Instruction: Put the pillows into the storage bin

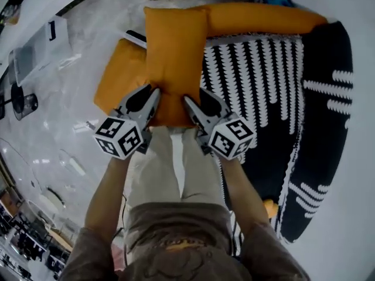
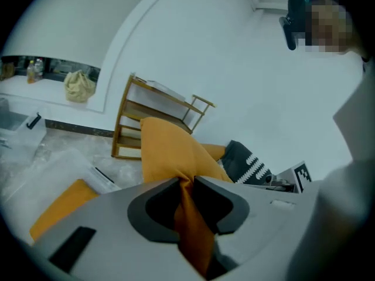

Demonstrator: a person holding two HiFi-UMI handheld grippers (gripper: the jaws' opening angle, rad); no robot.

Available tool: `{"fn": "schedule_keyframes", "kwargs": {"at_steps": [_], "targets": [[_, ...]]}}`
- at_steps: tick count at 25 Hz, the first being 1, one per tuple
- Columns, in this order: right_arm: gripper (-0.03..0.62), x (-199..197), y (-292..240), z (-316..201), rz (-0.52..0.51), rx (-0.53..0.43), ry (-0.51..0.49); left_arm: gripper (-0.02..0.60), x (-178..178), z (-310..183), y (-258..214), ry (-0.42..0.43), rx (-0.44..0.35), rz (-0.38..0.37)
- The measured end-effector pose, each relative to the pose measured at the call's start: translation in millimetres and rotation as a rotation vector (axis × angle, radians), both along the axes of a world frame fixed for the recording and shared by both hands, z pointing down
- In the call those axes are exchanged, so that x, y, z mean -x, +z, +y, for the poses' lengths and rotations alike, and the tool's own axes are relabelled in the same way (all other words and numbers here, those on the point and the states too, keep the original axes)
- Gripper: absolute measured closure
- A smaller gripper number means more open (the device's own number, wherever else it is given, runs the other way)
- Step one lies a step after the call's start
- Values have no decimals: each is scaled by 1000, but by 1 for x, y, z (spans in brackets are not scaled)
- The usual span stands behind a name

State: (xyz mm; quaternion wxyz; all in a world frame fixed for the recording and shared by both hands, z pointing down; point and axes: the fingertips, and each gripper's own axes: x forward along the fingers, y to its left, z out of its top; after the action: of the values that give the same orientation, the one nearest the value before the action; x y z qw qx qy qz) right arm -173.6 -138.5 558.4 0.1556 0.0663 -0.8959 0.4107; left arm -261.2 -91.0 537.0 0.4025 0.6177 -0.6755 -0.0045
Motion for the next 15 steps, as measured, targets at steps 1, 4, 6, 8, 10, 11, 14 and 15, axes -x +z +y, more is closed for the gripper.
{"fn": "schedule_keyframes", "kwargs": {"at_steps": [1,4,6,8,10,11,14,15], "targets": [[407,16,4,10,3,-2,-23,502,15,12,4,-22,-2,-1],[407,69,13,38,21,-5,-96,503,63,49,16,-108,0,24],[407,114,16,59,35,-5,-150,505,104,76,21,-168,-2,41],[407,155,19,85,52,-9,-211,505,141,106,25,-229,-7,63],[407,184,20,109,73,-10,-276,505,166,136,27,-295,-6,84],[407,195,20,120,83,-15,-307,505,174,149,28,-328,-6,92],[405,215,21,143,114,-45,-381,505,188,177,34,-415,-10,105],[405,219,26,147,125,-52,-401,505,190,183,40,-438,-9,112]]}}
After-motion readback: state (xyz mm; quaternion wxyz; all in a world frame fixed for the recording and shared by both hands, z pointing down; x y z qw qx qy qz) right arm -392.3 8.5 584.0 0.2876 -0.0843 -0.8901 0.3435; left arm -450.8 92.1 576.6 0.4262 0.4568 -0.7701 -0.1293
